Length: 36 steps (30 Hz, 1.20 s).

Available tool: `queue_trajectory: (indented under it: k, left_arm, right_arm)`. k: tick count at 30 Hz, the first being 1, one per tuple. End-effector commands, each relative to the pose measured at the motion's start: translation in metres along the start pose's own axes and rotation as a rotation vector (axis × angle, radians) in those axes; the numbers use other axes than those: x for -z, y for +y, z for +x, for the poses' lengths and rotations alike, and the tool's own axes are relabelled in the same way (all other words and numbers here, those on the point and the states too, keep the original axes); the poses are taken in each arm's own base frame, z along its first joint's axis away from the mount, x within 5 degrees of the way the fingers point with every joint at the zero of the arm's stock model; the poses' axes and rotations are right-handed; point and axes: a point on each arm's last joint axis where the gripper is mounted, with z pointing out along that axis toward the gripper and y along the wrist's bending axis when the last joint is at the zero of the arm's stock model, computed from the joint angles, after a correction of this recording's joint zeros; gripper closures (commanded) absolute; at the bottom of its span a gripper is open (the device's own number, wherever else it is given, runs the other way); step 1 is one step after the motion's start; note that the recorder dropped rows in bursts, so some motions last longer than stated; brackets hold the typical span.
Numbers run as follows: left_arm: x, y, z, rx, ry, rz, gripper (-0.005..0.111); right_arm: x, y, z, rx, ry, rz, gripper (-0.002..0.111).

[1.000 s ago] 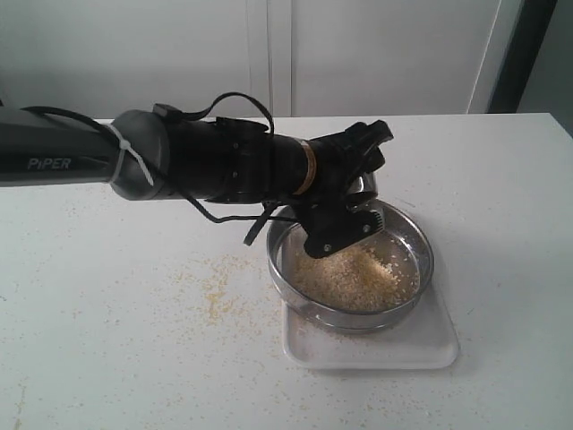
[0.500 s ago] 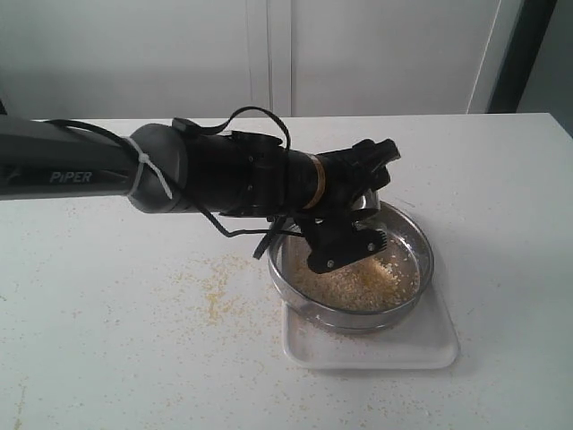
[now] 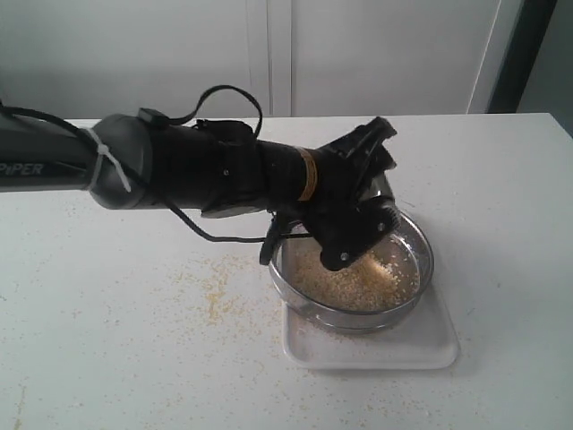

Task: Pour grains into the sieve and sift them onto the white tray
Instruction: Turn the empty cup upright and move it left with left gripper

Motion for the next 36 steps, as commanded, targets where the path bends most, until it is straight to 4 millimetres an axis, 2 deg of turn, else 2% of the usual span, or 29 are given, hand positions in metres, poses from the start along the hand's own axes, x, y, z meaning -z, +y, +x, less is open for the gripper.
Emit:
queue_trajectory:
  k: [1,3,8,13,15,20,26,33,36]
  left_arm:
    - [0.031,0.025,0.002,0.323,-0.075,-0.216,0.107]
    - [0.047,0.025,0.005,0.412,-0.098,-0.259,0.107]
    - [0.077,0.008,0.017,0.662,-0.129,-0.342,0.107]
    - [0.099,0.005,0.023,0.902,-0.206,-0.426,0.107]
    - [0.107,0.005,0.016,0.911,-0.27,-0.489,0.107]
    - [0.124,-0.01,0.006,0.972,-0.345,-0.541,0.107]
    - [0.141,-0.027,0.015,1.083,-0.363,-0.64,0.107]
    - [0.156,-0.043,0.024,1.118,-0.322,-0.661,0.107]
    - [0.162,-0.047,0.029,1.205,-0.316,-0.677,0.107]
  right_arm:
    - [0.0,0.0,0.001,-0.001,-0.008,0.006,0.108]
    - [0.0,0.0,0.001,-0.001,-0.008,0.006,0.108]
    - [0.0,0.0,0.001,-0.001,-0.008,0.006,0.108]
    - [0.0,0.0,0.001,-0.001,-0.008,0.006,0.108]
    - [0.0,0.0,0.001,-0.001,-0.008,0.006,0.108]
    - [0.0,0.0,0.001,-0.001,-0.008,0.006,0.108]
    - [0.0,0.0,0.001,-0.001,-0.008,0.006,0.108]
    - [0.0,0.0,0.001,-0.001,-0.008,0.006,0.108]
    - [0.0,0.0,0.001,-0.001,-0.008,0.006,0.108]
